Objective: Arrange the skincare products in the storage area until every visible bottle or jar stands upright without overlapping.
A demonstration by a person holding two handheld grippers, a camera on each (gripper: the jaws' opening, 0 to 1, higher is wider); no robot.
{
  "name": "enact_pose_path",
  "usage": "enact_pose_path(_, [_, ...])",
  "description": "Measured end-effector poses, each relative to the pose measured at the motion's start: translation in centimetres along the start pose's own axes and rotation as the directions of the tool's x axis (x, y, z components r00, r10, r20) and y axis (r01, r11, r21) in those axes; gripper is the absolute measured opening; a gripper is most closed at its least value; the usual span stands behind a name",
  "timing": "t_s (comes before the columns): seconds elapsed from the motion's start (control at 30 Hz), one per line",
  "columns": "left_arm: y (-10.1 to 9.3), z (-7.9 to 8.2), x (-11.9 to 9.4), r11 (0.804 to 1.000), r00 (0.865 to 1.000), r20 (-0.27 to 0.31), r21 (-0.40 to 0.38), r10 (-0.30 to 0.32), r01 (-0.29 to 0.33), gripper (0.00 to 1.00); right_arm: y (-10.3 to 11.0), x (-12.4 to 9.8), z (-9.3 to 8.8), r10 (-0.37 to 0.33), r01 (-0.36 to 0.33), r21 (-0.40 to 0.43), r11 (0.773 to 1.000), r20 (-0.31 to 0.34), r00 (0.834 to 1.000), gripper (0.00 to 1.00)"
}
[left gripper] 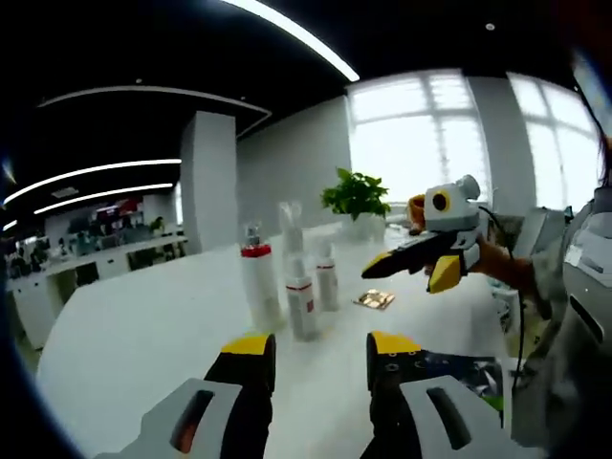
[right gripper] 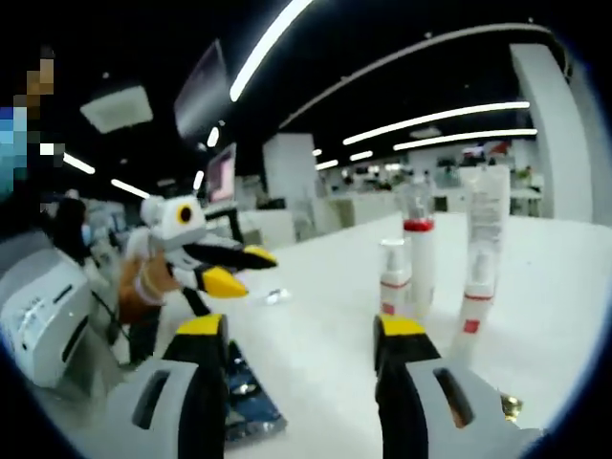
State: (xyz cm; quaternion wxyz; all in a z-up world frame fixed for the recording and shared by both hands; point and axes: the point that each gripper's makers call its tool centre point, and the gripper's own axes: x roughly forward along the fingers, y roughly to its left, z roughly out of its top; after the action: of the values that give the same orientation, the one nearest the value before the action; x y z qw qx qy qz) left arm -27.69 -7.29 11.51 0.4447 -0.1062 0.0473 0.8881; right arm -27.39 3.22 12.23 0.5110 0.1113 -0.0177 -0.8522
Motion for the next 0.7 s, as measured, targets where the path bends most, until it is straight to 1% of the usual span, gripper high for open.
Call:
enact_pose_path(0.07, [-1.3,-1.5,-0.8,0.999,0.997,-0.059,0.013,-0.048,0.049,0.33,1.1,-0.1,-0.9,0.036,-0.035,0.047,0.998,-0.029,0.999,0.80])
enact_pose_path(0.13, [-2.8,-3.8,-1.6,0.994,0.982,-0.163,0.042,-0.096,0.104,0.27,2.3,-0.3,-2.1,0.092,-0.082,0.133,0.988,-0.065,0.994,0.87])
enact_pose_path(0.17, [-3.1,-4.5,-1.8,0.992,0.976,-0.190,0.050,-0.102,0.114,0.25,2.7,-0.3,-2.4,0.112,-0.099,0.161,0.982,-0.074,0.991,0.90])
enact_pose_path(0.2, [-3.7,-5.4,-2.1,0.992,0.970,-0.222,0.051,-0.104,0.118,0.25,3.3,-0.4,-2.9,0.140,-0.121,0.207,0.971,-0.083,0.987,0.92])
enact_pose_path(0.23, [-3.9,-5.7,-2.1,0.992,0.968,-0.227,0.046,-0.108,0.121,0.24,3.8,-0.4,-3.2,0.162,-0.135,0.252,0.958,-0.088,0.983,0.94])
enact_pose_path(0.3, [-4.8,-6.5,-2.6,0.987,0.957,-0.251,0.032,-0.146,0.160,0.22,4.5,-0.5,-3.6,0.193,-0.152,0.325,0.933,-0.097,0.976,0.98])
enact_pose_path(0.33, [-5.5,-7.1,-2.9,0.983,0.946,-0.273,0.003,-0.175,0.182,0.19,5.1,-0.7,-3.8,0.222,-0.167,0.391,0.905,-0.101,0.970,0.99])
enact_pose_path(0.37, [-5.8,-7.6,-3.2,0.982,0.938,-0.293,-0.013,-0.186,0.191,0.17,5.5,-0.8,-4.0,0.249,-0.178,0.441,0.880,-0.108,0.962,1.00])
enact_pose_path(0.4, [-5.9,-7.9,-3.4,0.981,0.932,-0.307,-0.018,-0.192,0.196,0.16,5.9,-1.0,-4.2,0.279,-0.192,0.484,0.854,-0.114,0.953,1.00])
enact_pose_path(0.43, [-6.1,-8.2,-3.5,0.980,0.927,-0.319,-0.025,-0.197,0.199,0.15,6.3,-1.2,-4.5,0.313,-0.202,0.531,0.823,-0.128,0.941,1.00])
enact_pose_path(0.5, [-6.5,-8.9,-3.7,0.977,0.913,-0.350,-0.035,-0.208,0.209,0.11,7.1,-1.4,-5.0,0.333,-0.199,0.569,0.798,-0.140,0.933,0.99])
enact_pose_path(0.53, [-6.8,-9.5,-3.9,0.974,0.901,-0.374,-0.029,-0.220,0.226,0.09,7.1,-1.4,-5.4,0.329,-0.183,0.587,0.789,-0.152,0.932,0.99])
enact_pose_path(0.57, [-6.9,-9.7,-3.9,0.974,0.900,-0.378,-0.026,-0.219,0.225,0.09,7.0,-1.5,-5.8,0.326,-0.166,0.595,0.787,-0.171,0.930,0.98])
enact_pose_path(0.6, [-6.9,-10.1,-3.8,0.974,0.899,-0.381,-0.026,-0.216,0.223,0.08,6.8,-1.4,-5.9,0.320,-0.163,0.592,0.789,-0.169,0.932,0.94])
enact_pose_path(0.63, [-6.9,-10.0,-3.8,0.975,0.902,-0.375,-0.030,-0.216,0.221,0.05,6.6,-1.6,-6.1,0.313,-0.143,0.598,0.788,-0.190,0.931,0.90])
enact_pose_path(0.67, [-7.0,-9.9,-3.8,0.973,0.903,-0.367,-0.038,-0.224,0.226,0.01,6.5,-1.7,-6.1,0.312,-0.132,0.611,0.780,-0.197,0.929,0.88])
enact_pose_path(0.7, [-7.1,-10.0,-3.8,0.974,0.902,-0.367,-0.052,-0.226,0.222,0.01,6.3,-1.8,-6.0,0.314,-0.127,0.623,0.772,-0.199,0.928,0.88])
